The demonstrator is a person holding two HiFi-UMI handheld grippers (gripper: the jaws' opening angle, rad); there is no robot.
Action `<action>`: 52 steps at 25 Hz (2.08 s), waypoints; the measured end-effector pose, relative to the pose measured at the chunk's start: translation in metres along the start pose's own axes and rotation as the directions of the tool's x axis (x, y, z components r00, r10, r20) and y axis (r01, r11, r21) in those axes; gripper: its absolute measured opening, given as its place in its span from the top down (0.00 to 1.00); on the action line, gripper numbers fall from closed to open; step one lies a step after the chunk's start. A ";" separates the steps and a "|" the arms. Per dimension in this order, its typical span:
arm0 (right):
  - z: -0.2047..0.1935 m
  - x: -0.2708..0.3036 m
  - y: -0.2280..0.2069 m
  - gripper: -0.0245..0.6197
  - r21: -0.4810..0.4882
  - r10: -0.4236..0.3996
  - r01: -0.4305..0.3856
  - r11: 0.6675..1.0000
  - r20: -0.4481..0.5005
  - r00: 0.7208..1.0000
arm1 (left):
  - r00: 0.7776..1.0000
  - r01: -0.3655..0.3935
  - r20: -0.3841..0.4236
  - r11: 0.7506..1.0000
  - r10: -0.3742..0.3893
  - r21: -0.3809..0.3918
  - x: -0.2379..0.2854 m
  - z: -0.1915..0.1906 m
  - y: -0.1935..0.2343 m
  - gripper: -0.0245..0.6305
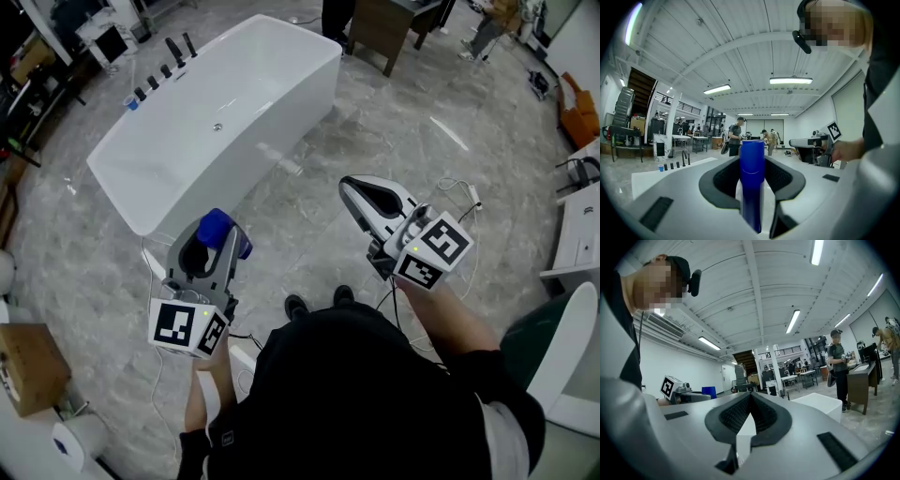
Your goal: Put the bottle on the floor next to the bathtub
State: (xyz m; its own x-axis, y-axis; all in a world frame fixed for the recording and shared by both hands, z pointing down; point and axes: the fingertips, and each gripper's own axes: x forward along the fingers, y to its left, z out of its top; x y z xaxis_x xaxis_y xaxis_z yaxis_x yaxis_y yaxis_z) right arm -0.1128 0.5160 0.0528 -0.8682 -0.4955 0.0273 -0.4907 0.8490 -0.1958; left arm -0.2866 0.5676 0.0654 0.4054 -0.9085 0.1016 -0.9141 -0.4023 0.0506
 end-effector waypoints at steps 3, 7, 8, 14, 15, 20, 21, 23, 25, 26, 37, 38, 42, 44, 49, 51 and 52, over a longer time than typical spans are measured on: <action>-0.002 0.010 0.011 0.92 0.010 0.003 -0.003 1.000 0.010 1.000 | 1.000 0.009 -0.007 1.000 -0.009 0.010 -0.007 -0.002 0.010 0.71; -0.010 0.015 0.013 0.92 0.042 0.003 -0.004 0.999 0.009 1.000 | 1.000 0.011 -0.016 1.000 -0.010 0.004 -0.007 -0.006 0.019 0.71; -0.012 0.015 0.010 0.92 0.051 0.000 -0.001 0.999 0.007 1.000 | 1.000 0.013 -0.018 1.000 -0.013 0.004 -0.005 -0.006 0.019 0.71; -0.014 0.019 -0.027 0.92 0.100 -0.016 0.014 0.995 0.023 1.000 | 0.999 0.018 -0.049 1.000 -0.018 -0.004 0.025 -0.011 0.023 0.71; -0.014 0.022 -0.034 0.92 0.105 -0.014 0.011 0.994 0.026 1.000 | 0.998 0.017 -0.055 1.000 -0.017 -0.004 0.032 -0.012 0.024 0.71; -0.013 0.036 -0.084 0.92 0.131 0.010 -0.014 0.991 0.035 0.999 | 0.998 0.003 -0.065 1.000 -0.004 -0.014 0.082 -0.009 0.029 0.71; -0.011 0.038 -0.097 0.92 0.135 0.013 -0.017 0.991 0.036 0.999 | 0.998 0.003 -0.063 1.000 -0.004 -0.015 0.095 -0.006 0.029 0.71; -0.008 0.043 -0.124 0.92 0.143 0.020 -0.026 0.989 0.039 0.999 | 0.998 -0.002 -0.057 1.000 0.002 -0.007 0.119 0.000 0.029 0.71; -0.001 0.045 -0.150 0.92 0.145 0.032 -0.039 0.989 0.046 0.998 | 0.999 -0.019 -0.050 1.000 0.019 0.007 0.143 0.007 0.028 0.71; 0.003 0.045 -0.164 0.92 0.145 0.039 -0.045 0.988 0.050 0.998 | 0.998 -0.030 -0.047 0.999 0.031 0.011 0.155 0.010 0.028 0.71; 0.017 0.041 -0.278 0.92 0.171 0.078 -0.085 0.982 0.043 0.996 | 0.996 -0.085 -0.038 0.996 0.085 0.014 0.256 0.027 0.013 0.71; 0.015 0.041 -0.283 0.92 0.180 0.079 -0.084 0.980 0.040 0.996 | 0.996 -0.083 -0.043 0.997 0.083 0.008 0.262 0.024 0.013 0.71; 0.005 0.048 -0.303 0.92 0.197 0.078 -0.078 0.977 0.008 0.997 | 0.996 -0.071 -0.060 0.997 0.070 -0.017 0.289 0.013 0.017 0.71; 0.001 0.055 -0.315 0.92 0.202 0.070 -0.067 0.977 -0.007 0.998 | 0.996 -0.059 -0.067 0.998 0.056 -0.032 0.303 0.005 0.023 0.71; 0.001 0.081 -0.354 0.92 0.201 0.048 -0.041 0.979 -0.031 0.998 | 0.997 -0.035 -0.073 0.998 0.031 -0.058 0.353 -0.009 0.048 0.71; 0.004 0.096 -0.374 0.92 0.194 0.036 -0.027 0.981 -0.045 0.998 | 0.998 -0.021 -0.062 0.999 0.018 -0.049 0.377 -0.008 0.061 0.71; 0.006 0.105 -0.385 0.92 0.189 0.030 -0.020 0.982 -0.051 0.998 | 0.999 -0.009 -0.054 0.999 0.007 -0.042 0.390 -0.007 0.068 0.71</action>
State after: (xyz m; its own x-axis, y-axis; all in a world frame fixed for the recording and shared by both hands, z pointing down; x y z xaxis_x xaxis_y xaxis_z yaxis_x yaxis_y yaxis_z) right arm -0.0143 0.1356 0.1255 -0.8850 -0.4601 0.0713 -0.4509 0.8087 -0.3777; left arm -0.1906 0.1869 0.1150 0.3986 -0.9039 0.1553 -0.9169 -0.3886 0.0915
